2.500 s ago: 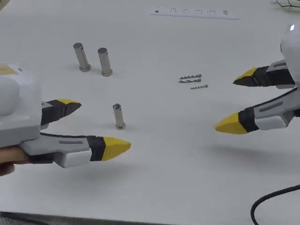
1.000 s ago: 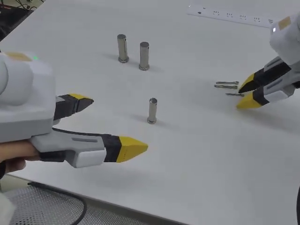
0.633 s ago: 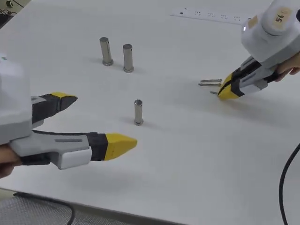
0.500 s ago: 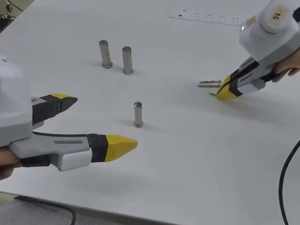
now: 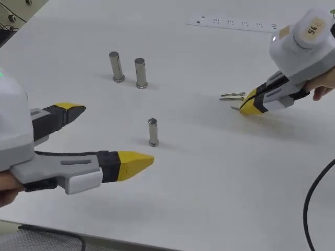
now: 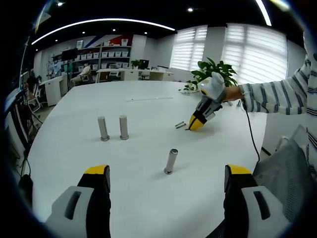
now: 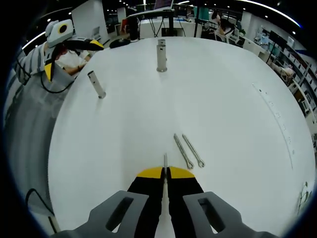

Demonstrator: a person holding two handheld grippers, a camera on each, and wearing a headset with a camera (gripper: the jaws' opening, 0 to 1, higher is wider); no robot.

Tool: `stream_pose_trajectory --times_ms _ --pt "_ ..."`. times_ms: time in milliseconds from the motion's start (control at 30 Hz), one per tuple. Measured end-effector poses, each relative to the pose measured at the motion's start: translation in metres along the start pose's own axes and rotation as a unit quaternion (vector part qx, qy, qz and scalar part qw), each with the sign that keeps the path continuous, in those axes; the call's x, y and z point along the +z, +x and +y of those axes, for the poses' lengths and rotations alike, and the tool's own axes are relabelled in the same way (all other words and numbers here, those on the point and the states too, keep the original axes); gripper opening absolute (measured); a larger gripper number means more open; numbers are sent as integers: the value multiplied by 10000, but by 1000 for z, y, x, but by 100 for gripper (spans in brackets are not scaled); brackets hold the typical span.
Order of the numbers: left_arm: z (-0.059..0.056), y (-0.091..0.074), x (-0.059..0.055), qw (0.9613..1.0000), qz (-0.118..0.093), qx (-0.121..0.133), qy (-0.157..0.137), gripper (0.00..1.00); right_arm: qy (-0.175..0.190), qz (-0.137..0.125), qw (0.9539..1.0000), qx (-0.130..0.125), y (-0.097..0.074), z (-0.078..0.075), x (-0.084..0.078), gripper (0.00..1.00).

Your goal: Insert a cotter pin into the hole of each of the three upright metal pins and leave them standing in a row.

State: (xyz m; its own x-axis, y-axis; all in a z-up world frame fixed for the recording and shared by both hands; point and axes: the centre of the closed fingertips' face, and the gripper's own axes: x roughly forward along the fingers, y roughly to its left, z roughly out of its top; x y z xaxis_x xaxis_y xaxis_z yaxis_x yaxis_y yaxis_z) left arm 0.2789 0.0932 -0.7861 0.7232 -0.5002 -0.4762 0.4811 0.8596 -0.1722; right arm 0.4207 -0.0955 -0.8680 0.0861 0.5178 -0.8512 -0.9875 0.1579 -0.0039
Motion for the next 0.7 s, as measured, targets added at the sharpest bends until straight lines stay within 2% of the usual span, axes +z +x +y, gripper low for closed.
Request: stream_pose_trajectory --times_ms 67,133,267,400,433,500,600,700 --pt "1 0 -2 10000 80 16 -19 95 59 16 10000 -56 1 -1 0 3" --pt "0 -1 -4 9999 155 -6 -41 91 -50 73 9999 -92 1 -1 0 3" --pt "-3 -2 -3 9998 129 -105 -132 93 -61 76 9999 -137 1 -1 0 3" --pt "-5 -2 -1 9997 118 -169 -155 94 -294 -60 9991 -296 -3 4 1 2" --pt "-8 -2 -1 9994 128 -266 -184 93 -335 -126 9988 -344 -4 4 2 2" --pt "-11 -1 0 9993 122 -303 -176 87 -404 -290 9976 -492 -7 -2 6 2" --pt "-12 1 2 9990 113 -348 -263 88 -440 -387 9964 -606 -12 6 7 2" --pt "-12 3 4 9990 119 -381 -214 88 -539 -471 9949 -716 -17 14 10 2"
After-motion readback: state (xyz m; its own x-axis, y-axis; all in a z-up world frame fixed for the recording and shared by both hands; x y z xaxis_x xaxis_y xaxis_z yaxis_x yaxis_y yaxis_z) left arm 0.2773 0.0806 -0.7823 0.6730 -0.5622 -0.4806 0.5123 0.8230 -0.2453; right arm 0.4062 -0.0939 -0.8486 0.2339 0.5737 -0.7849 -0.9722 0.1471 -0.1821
